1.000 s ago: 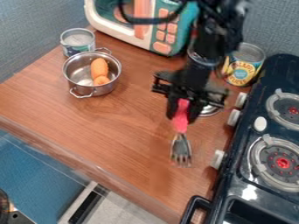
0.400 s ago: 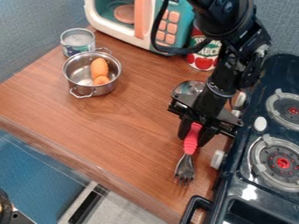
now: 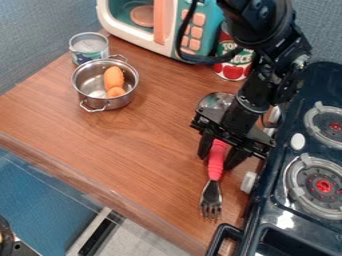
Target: Move the red spoon to the right side
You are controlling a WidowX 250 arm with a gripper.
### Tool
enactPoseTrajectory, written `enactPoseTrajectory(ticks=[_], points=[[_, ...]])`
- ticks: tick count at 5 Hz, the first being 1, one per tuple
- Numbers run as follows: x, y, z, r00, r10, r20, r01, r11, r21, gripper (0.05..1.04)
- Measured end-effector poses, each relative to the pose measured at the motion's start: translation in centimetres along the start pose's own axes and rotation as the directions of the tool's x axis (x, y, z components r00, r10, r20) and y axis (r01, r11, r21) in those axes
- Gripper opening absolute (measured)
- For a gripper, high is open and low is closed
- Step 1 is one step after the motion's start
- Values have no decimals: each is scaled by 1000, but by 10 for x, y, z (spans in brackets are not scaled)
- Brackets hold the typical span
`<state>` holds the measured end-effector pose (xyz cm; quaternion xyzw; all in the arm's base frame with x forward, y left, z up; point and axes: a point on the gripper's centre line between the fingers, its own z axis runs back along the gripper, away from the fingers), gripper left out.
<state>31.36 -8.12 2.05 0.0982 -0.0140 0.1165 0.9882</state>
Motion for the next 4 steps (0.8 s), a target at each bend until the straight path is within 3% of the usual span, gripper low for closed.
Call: enactPoseTrajectory(ticks=[1, 2, 4], points=[[-1, -2, 0, 1000, -14, -1, 14, 1000, -2, 992], [-2, -1, 0, 1000, -9, -7, 9, 1000, -4, 1002], [12, 34, 42, 990, 124, 64, -118, 988, -100, 999]])
